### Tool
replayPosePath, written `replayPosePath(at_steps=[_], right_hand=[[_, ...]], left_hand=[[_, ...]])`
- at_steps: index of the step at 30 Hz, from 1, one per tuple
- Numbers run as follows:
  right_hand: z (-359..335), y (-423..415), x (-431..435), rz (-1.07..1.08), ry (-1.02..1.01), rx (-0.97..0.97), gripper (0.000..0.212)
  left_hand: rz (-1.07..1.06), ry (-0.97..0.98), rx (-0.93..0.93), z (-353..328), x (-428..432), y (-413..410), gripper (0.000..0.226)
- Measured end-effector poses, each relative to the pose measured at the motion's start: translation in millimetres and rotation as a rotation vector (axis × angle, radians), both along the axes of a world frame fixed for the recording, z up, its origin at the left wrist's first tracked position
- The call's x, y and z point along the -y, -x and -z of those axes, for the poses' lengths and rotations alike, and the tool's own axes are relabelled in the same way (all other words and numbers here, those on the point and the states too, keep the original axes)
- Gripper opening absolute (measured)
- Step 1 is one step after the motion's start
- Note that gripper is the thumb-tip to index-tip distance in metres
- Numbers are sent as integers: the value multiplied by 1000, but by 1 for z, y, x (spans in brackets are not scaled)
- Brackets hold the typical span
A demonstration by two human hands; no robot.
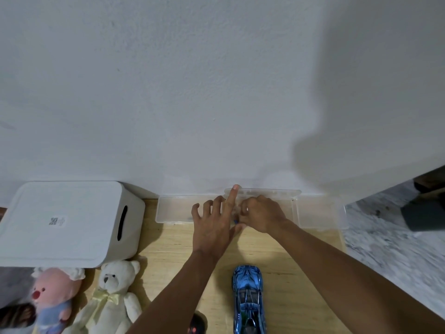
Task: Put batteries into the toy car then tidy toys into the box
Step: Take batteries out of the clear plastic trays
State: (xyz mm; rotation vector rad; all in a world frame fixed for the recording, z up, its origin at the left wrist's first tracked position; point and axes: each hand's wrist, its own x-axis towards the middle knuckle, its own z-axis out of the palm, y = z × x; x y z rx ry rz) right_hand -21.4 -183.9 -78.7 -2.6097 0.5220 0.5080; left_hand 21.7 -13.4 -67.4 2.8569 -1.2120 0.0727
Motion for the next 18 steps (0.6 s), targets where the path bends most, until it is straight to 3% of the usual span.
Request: replayPosePath(at_steps=[4, 11, 18], right_hand=[[-4, 1, 5, -4, -12, 17, 33], [-5, -1, -3, 56, -11, 40, 20], [-14, 12, 18, -154, 153, -63, 20]], left_hand=[[1, 11, 16, -1, 1, 0, 109], [-2, 4, 4, 0, 0, -1, 108], [-1, 27, 3, 1, -1, 0, 106]])
